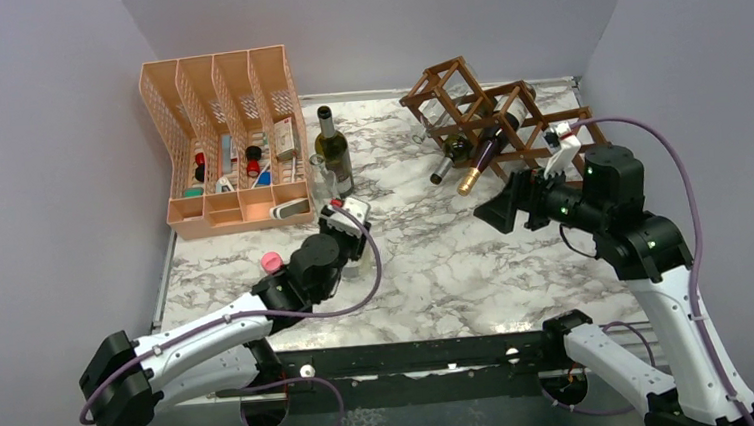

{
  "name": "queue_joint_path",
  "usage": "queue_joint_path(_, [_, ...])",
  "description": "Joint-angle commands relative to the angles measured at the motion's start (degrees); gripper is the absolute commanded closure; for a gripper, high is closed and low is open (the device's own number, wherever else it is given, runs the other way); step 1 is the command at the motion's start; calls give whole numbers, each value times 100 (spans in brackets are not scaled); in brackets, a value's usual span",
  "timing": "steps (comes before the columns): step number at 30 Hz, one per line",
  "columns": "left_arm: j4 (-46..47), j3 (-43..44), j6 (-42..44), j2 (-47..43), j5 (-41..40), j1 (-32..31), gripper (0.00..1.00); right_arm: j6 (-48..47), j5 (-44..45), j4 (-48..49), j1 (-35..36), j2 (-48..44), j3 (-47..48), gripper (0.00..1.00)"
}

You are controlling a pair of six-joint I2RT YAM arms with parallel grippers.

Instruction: Take the wine bottle off the wine rack

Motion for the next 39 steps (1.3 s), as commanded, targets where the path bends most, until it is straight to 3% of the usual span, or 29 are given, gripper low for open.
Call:
queue_joint_path(1, [281, 208, -224, -500, -331, 872, 100, 29, 121, -71, 25, -198, -98, 0])
queue_joint_path(13, [365, 188, -500, -461, -156, 2159, 100, 72, 156, -167, 25, -290, -120, 0])
queue_joint_path(23, [556, 82, -485, -260, -333, 2350, 98, 58, 199, -259, 25, -428, -161, 0])
queue_joint_path(25, [527, 45, -447, -324, -227, 2349, 84, 81, 162, -242, 25, -425, -185, 0])
queue_joint_path(29, [307, 28, -478, -605, -32, 2345, 36, 118, 93, -210, 25, -425, -203, 0])
queue_joint_path(31, [32, 88, -581, -761, -25, 2349, 23, 114, 58, -192, 25, -430, -220, 0])
queue_joint_path(37, [-1079, 570, -983, -1361, 698, 2345, 2, 117, 39, -233, 25, -436, -267, 0])
queue_joint_path(39, [-1408, 771, -1112, -1568, 1141, 2349, 1, 112, 35, -225, 24, -431, -309, 0])
